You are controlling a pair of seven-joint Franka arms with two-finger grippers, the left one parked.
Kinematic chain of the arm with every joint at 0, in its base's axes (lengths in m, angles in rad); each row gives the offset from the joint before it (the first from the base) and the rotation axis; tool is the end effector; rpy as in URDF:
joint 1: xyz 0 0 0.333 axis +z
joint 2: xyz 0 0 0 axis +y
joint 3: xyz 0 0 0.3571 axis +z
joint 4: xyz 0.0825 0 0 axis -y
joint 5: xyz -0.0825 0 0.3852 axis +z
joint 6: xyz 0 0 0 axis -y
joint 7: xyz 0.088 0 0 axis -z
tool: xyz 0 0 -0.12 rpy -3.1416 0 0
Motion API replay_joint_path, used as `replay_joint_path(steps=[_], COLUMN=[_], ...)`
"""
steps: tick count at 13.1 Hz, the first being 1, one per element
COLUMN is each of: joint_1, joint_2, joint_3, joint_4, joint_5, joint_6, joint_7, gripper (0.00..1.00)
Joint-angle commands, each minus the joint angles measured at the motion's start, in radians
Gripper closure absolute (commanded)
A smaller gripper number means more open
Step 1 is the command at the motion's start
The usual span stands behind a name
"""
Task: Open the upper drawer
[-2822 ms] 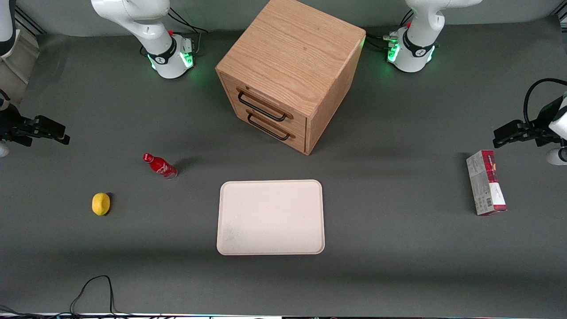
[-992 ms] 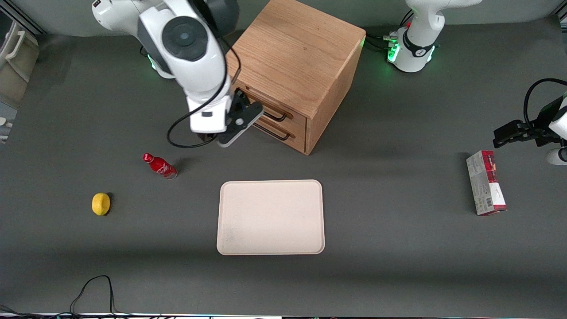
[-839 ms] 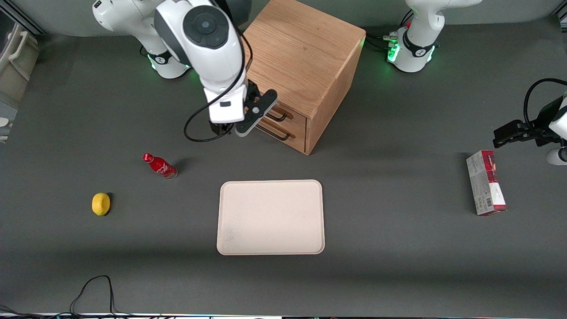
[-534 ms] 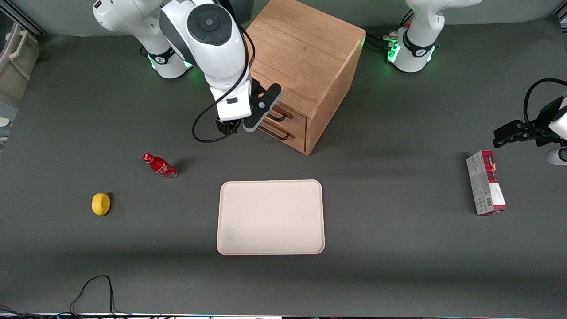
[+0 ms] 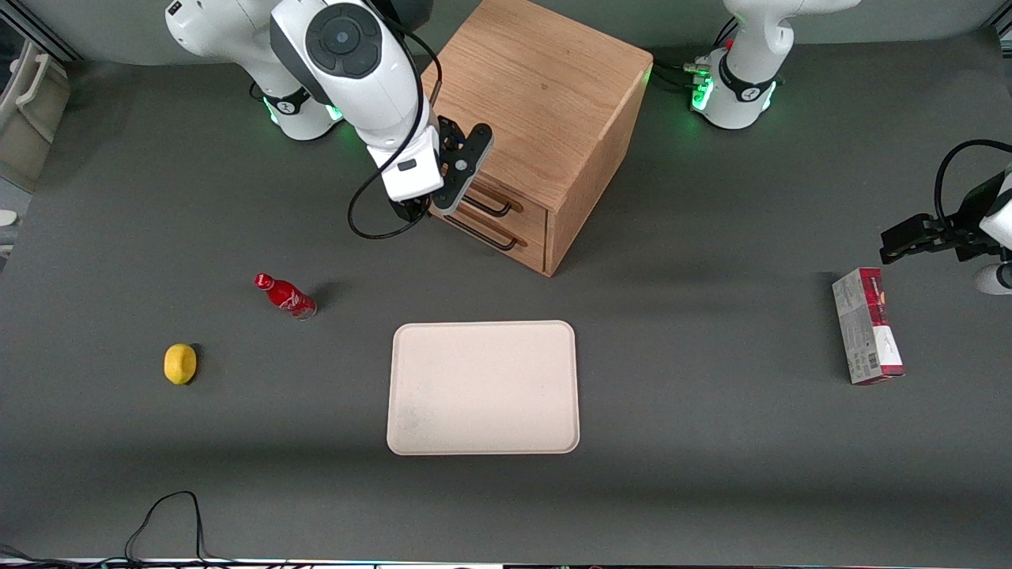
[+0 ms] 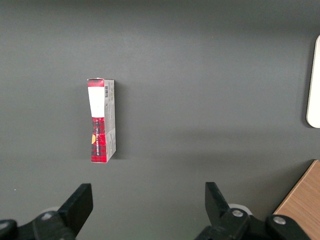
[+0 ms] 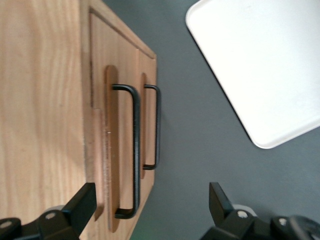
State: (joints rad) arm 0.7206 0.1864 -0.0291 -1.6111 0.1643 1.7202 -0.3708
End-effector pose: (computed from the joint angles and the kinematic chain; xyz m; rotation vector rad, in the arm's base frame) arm 0.4656 0.4097 0.5373 -2.6061 -1.4780 0.1516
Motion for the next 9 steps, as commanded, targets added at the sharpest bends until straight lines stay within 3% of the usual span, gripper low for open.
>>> replay_joint_path(steps=[1, 9], joint_1=[0.002, 0.005], joint_2=[-0.021, -0.016], joint_3=[-0.012, -0.02], joint_4=[-0.036, -0.156], joint_5=[0.038, 0.038], joint_6=[0.022, 0.151], joint_7=[-0.036, -0.025], gripper=[0.0, 0.0])
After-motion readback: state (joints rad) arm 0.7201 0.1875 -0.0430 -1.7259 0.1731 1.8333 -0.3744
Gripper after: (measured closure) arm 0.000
